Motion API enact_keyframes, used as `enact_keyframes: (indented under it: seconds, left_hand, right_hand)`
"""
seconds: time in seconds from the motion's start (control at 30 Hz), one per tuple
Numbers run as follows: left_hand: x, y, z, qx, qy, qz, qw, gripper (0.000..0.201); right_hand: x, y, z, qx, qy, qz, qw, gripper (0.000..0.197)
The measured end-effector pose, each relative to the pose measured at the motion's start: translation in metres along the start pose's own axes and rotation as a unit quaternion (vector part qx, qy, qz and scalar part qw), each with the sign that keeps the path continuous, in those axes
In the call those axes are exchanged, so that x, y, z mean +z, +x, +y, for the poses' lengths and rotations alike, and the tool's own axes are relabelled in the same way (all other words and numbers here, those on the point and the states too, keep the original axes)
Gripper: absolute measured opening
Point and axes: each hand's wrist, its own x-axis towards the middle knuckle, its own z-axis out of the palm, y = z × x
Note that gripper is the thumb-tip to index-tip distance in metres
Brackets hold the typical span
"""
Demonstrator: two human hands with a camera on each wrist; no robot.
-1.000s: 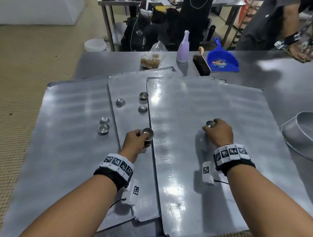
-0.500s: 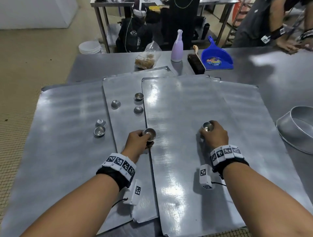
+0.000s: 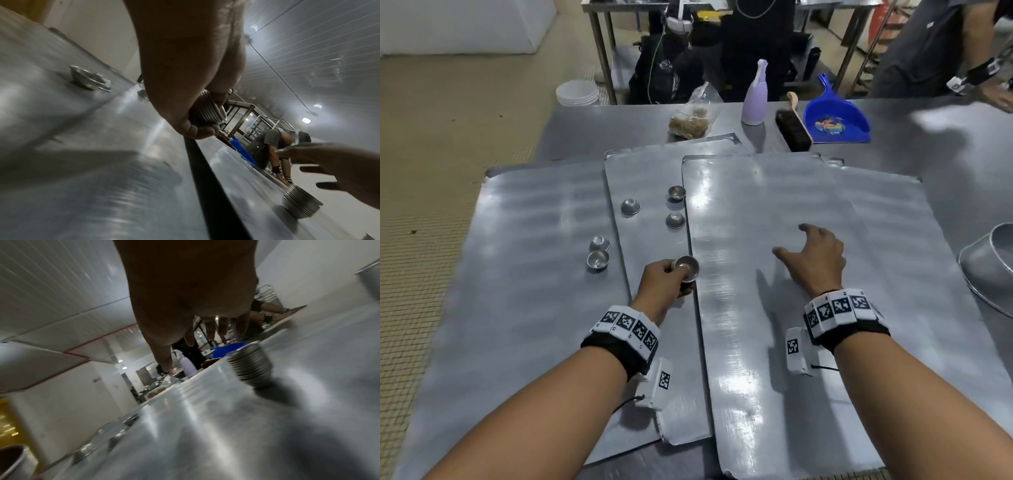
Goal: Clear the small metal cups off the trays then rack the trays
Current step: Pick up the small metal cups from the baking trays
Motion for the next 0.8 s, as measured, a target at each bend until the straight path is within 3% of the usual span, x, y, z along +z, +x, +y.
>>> enact_keyframes:
  seconds: [0.07, 0.17, 0.27, 0.5, 0.67, 0.8]
  left_hand:
    - [-0.012, -0.001, 0.000, -0.007, -0.013, 0.019, 1.000, 0.012]
    - [-0.043, -0.003, -0.003, -0.012, -0.025, 0.056, 0.998, 0.012]
    - [-0.081, -0.001, -0.012, -0.006, -0.048, 0.097, 0.994, 0.013]
    - [-0.158, -0.004, -0.030, -0.031, -0.060, 0.166, 0.984, 0.014]
    - [-0.197, -0.010, -0.041, -0.036, -0.053, 0.194, 0.979, 0.021]
    - [-0.220, -0.012, -0.047, -0.030, -0.061, 0.204, 0.977, 0.019]
  right_hand:
    - [0.008, -0.005, -0.028, -0.050, 0.022, 0.002, 0.998, 0.056]
    - [0.036, -0.016, -0.076, -0.114, 0.083, -0.070, 0.988, 0.041]
    - [0.068, -0.032, -0.121, -0.168, 0.065, -0.130, 0.975, 0.034]
    - [0.140, -0.066, -0.197, -0.255, -0.004, -0.243, 0.936, 0.039]
    - [0.174, -0.080, -0.232, -0.291, -0.041, -0.272, 0.916, 0.056]
    - [0.191, -0.081, -0.254, -0.298, -0.091, -0.286, 0.906, 0.050]
